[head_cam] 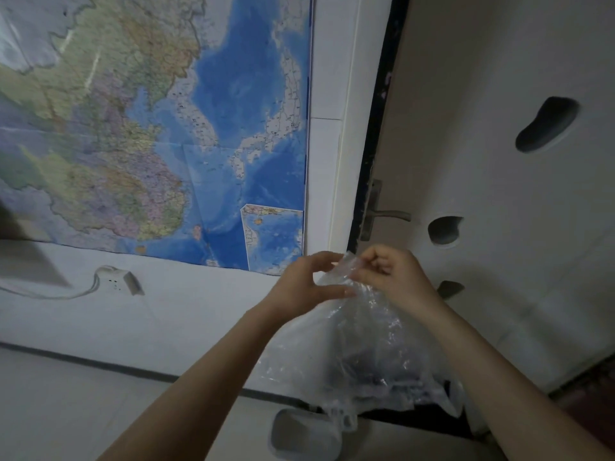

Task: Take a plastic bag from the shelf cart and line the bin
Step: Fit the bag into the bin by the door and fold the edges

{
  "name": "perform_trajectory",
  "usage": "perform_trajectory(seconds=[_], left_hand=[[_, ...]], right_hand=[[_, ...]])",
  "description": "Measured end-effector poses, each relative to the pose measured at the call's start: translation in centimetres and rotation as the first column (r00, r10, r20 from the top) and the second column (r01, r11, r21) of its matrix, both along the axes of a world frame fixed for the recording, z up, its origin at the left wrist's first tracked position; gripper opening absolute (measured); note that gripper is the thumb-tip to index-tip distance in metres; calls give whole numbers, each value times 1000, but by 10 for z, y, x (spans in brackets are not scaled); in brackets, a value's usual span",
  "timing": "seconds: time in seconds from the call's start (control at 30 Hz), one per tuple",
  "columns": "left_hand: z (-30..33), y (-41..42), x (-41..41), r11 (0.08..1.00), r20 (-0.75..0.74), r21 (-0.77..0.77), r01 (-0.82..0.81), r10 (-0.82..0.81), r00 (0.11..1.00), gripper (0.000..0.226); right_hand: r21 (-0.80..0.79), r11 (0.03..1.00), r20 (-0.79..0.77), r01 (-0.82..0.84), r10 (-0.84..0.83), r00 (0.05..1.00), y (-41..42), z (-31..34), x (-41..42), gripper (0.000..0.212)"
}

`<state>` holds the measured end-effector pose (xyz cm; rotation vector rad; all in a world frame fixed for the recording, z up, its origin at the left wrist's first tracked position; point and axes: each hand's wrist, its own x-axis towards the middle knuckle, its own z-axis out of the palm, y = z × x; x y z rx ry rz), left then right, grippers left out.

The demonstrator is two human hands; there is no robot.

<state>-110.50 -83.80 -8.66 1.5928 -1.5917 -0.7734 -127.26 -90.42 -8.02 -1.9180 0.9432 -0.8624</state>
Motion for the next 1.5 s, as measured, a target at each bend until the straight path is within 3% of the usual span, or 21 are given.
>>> perform_trajectory(seconds=[0.07,0.13,0.23,0.3,0.4,0.6,0.67,0.77,0.87,0.93,1.03,1.1,1.17,1.23,1.33,1.43,1.5], left_hand=[[3,-5,0,999,-50,-41,-25,23,998,18],[3,-5,8,997,-144,-62,-47,38,989,8],[1,-3,26,994,-303,-71,-79,54,951,9],[1,-3,36,992,-408,-51,-114,83,909,18],[-1,-3,47,989,-475,-31,-144,112,873,33],[-13,8,73,980,-476,18,-199,183,860,37],[-17,13,79,973,-472,50,-224,221,853,34],[-19,22,86,971,-363,109,-211,237,901,25],[-9,30,80,978,-75,54,-202,206,976,85],[4,29,51,994,133,-96,-59,72,989,98],[9,10,0,989,417,-73,127,-86,905,89],[7,-3,-15,996,446,-44,72,-45,894,61],[2,-8,-10,999,335,-36,21,-7,942,31],[-4,-9,3,1000,183,-27,5,0,983,11],[-11,-12,21,999,-28,-39,-28,27,999,13],[-17,-14,33,997,-171,-35,-75,67,983,6],[-22,-14,38,996,-271,-14,-90,83,959,18]], right_hand=[[1,1000,29,1,-1,1000,-1,7,-5,16],[56,998,7,-27,26,1000,-6,11,-21,36],[147,986,-291,-85,125,948,-13,7,-51,92],[169,982,-475,-90,161,865,-11,-1,-64,103],[139,985,-502,-99,156,850,-8,-14,-66,78],[-42,999,-349,10,-24,937,-10,-17,-56,8],[-76,997,-322,33,-55,945,-10,-12,-54,18],[-121,992,-339,32,-72,938,-10,-4,-50,17],[-165,986,-409,-19,-51,911,-7,3,-38,18],[-168,982,-464,-91,2,886,-4,10,-24,14],[-219,963,-451,-155,41,892,6,25,-4,27],[-281,948,-422,-151,20,907,13,37,-4,35],[-336,936,-348,-108,-17,937,18,48,-22,49],[-372,928,-179,14,-87,980,22,52,-52,64],[-205,950,12,234,-237,971,27,28,-112,77],[67,951,-44,303,-300,953,37,-18,-158,90],[152,932,-152,329,-307,939,38,-45,-168,105]])
